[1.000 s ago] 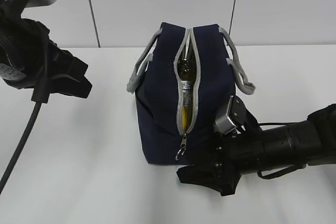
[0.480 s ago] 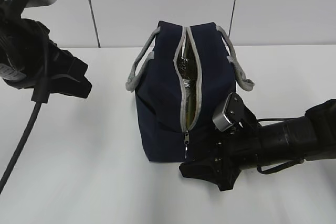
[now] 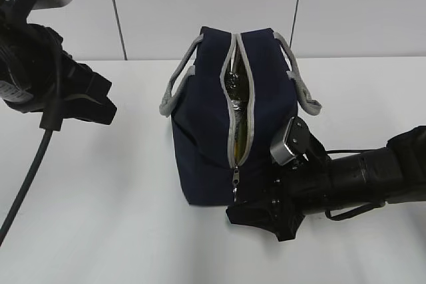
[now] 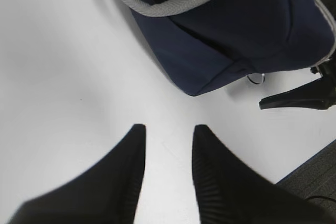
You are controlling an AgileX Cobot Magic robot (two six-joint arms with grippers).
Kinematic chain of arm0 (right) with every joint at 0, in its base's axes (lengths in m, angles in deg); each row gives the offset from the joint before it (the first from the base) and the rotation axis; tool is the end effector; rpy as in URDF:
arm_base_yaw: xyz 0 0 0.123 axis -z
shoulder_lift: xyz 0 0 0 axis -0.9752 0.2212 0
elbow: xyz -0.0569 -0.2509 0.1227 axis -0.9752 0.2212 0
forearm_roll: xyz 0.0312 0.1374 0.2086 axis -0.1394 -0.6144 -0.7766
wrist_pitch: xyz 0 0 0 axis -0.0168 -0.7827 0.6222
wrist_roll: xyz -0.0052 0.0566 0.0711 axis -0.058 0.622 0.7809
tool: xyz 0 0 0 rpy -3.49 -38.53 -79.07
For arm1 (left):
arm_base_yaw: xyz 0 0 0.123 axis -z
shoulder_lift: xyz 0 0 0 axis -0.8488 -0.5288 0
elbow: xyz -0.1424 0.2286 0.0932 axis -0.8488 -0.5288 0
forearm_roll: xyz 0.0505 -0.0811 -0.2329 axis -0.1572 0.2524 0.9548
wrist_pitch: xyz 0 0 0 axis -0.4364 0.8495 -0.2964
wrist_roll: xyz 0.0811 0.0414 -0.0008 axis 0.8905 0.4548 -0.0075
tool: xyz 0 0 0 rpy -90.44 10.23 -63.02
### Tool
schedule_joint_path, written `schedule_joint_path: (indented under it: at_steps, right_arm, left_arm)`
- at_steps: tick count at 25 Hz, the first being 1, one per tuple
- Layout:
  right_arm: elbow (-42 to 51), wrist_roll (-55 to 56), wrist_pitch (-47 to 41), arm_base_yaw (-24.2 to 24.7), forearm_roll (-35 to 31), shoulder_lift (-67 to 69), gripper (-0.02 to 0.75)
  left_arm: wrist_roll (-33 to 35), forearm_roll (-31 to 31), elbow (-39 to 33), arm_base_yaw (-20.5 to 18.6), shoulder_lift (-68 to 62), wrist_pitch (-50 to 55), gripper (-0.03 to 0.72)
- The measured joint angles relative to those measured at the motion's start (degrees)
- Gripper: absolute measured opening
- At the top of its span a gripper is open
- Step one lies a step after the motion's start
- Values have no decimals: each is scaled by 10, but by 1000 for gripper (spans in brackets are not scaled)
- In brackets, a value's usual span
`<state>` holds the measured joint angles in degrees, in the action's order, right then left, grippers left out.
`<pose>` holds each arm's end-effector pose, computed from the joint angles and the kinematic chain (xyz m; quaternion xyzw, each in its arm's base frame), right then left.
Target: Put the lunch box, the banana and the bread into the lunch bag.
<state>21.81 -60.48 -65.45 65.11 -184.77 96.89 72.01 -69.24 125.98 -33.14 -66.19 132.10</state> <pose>0.2826 0.1339 0.0972 -0.4331 0.7397 0.3627 0.3657 0.2429 -0.1325 0.2985 0.2144 0.9270 -0.1598 0.2632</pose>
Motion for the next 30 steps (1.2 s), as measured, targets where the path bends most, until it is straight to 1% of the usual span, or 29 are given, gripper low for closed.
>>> schedule_joint_path:
  at_steps: [13, 16, 18, 20, 21, 22, 24, 25, 27, 30]
  right_arm:
    - [-2, 3, -49, 0, 0, 0, 420]
    - [-2, 3, -42, 0, 0, 0, 398]
    - [-2, 3, -35, 0, 0, 0, 334]
    - [-2, 3, -32, 0, 0, 0, 287]
    - [-2, 3, -30, 0, 0, 0, 279]
    - [-2, 3, -28, 0, 0, 0, 251]
    - [-2, 3, -21, -1, 0, 0, 251]
    - [-2, 3, -17, -1, 0, 0, 202]
    - [-2, 3, -12, -1, 0, 0, 183]
    - [-3, 3, 3, -1, 0, 0, 177]
  left_arm:
    - [0, 0, 0, 0, 0, 0, 235]
    - [0, 0, 0, 0, 0, 0, 235]
    - [0, 0, 0, 0, 0, 1, 235]
    - [0, 0, 0, 0, 0, 1, 235]
    - [0, 0, 0, 0, 0, 1, 235]
    - [0, 0, 0, 0, 0, 1, 235]
    - [0, 0, 0, 0, 0, 1, 235]
    - [0, 0, 0, 0, 0, 1, 235]
    - [0, 0, 0, 0, 0, 1, 235]
    - [0, 0, 0, 0, 0, 1, 235]
